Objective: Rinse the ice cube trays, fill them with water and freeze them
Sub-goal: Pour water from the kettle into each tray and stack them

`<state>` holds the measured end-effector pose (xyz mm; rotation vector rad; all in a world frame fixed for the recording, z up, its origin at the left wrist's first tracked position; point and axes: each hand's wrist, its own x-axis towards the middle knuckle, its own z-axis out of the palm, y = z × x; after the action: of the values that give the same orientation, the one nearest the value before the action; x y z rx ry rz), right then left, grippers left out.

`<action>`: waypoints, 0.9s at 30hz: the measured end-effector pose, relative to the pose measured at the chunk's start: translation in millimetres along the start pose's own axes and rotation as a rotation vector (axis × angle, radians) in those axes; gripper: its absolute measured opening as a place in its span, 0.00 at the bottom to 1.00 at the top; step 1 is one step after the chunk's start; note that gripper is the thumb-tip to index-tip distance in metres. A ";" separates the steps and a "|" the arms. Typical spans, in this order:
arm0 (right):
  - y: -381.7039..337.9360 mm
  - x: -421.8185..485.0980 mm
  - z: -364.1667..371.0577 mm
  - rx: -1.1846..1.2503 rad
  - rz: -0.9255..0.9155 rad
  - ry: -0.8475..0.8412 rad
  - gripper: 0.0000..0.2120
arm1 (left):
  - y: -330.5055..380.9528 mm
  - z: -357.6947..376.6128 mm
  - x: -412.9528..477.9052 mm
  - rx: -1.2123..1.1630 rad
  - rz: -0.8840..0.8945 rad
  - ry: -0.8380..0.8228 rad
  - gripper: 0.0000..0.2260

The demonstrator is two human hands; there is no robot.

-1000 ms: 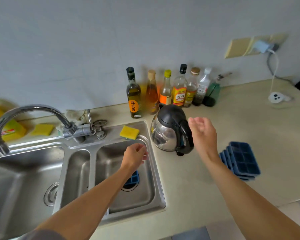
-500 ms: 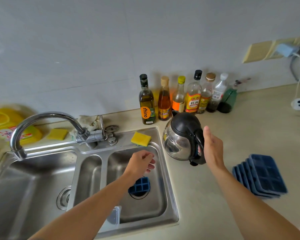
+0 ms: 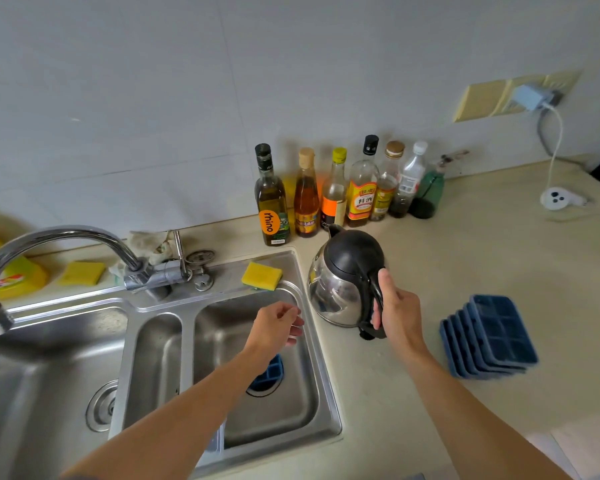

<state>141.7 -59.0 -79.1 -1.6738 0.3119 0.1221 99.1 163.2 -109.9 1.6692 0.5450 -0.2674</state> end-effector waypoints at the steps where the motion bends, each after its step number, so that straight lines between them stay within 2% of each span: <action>1: 1.5 -5.9 -2.9 0.001 0.001 -0.003 0.30 | -2.3 2.2 -2.7 -0.011 0.003 0.010 0.08; 10: 20.8 -70.8 -36.7 -0.048 0.019 -0.054 0.31 | -32.4 20.5 -38.5 -0.131 0.012 0.131 0.06; 16: 17.8 -99.2 -58.9 -0.097 0.013 -0.141 0.30 | -47.7 38.9 -70.9 -0.281 -0.010 0.116 0.09; 27: 0.9 -118.1 -60.2 -0.181 0.012 -0.265 0.32 | -69.5 39.5 -117.7 -0.361 0.038 0.069 0.14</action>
<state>22.4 -102.8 -41.4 -1.8094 0.1132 0.3874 -31.4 107.4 -121.5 1.3403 0.5752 -0.0771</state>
